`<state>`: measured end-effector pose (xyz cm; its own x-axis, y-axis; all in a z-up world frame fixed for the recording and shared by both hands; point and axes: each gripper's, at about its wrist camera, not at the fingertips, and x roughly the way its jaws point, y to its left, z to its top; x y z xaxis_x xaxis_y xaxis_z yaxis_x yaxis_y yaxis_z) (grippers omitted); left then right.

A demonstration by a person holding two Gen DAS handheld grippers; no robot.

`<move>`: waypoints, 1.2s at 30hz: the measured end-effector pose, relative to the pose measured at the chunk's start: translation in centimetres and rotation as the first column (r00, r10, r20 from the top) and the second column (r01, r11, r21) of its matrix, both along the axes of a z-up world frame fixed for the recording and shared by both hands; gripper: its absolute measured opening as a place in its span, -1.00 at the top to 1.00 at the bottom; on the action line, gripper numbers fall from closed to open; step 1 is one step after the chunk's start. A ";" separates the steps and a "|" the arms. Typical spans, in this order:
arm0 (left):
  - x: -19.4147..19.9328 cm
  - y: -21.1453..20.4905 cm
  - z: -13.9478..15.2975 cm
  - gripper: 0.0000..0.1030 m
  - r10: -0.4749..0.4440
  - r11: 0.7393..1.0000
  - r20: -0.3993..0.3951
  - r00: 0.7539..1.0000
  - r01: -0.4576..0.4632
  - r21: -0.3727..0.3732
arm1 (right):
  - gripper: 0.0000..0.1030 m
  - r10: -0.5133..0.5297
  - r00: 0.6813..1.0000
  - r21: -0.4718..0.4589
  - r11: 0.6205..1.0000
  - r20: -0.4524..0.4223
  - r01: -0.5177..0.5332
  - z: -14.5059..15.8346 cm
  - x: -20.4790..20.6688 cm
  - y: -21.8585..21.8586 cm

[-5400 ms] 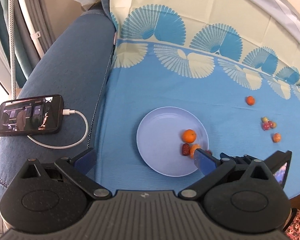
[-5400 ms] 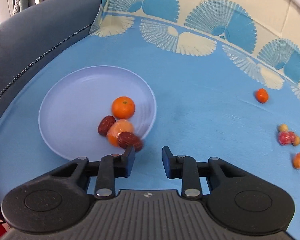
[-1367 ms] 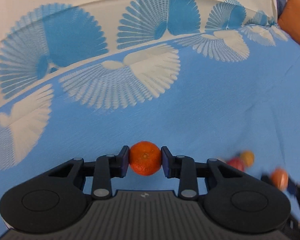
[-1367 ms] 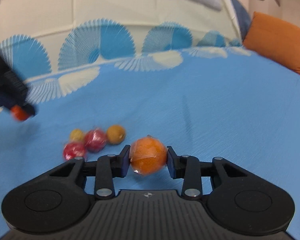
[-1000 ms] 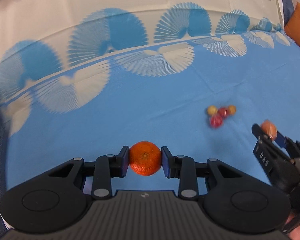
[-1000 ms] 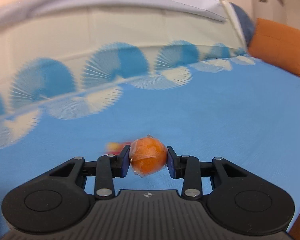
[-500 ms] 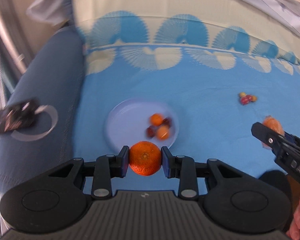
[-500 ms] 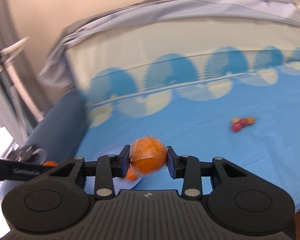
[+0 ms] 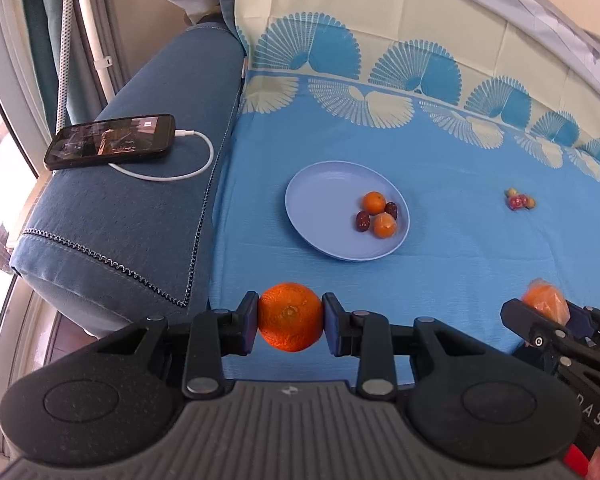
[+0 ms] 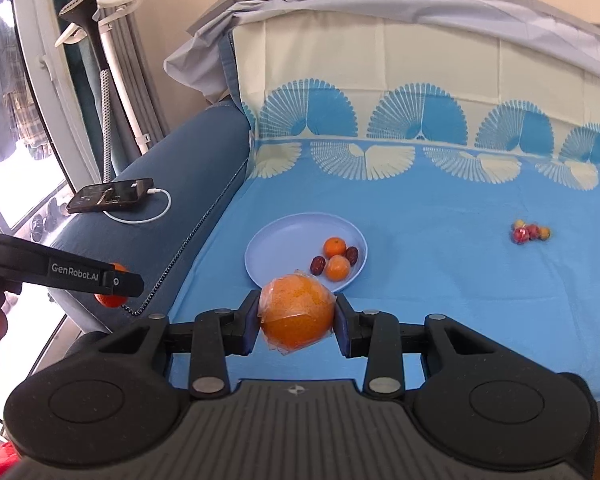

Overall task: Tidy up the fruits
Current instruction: 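Carry both mandarins over the plate beside the dates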

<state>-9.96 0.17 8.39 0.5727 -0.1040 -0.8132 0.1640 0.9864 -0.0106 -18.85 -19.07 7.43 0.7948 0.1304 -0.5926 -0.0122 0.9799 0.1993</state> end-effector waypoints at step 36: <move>0.8 0.1 -1.3 0.27 -0.016 1.000 -0.028 0.999 0.015 -0.021 | 0.24 0.024 0.999 -0.046 0.999 -0.038 -0.026 -0.7 0.9 1.1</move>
<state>-9.11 0.30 7.11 0.5481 -0.1300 -0.8262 0.1786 0.9832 -0.0362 -17.96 -17.98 6.69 0.7688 0.1214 -0.6279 -0.0302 0.9876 0.1540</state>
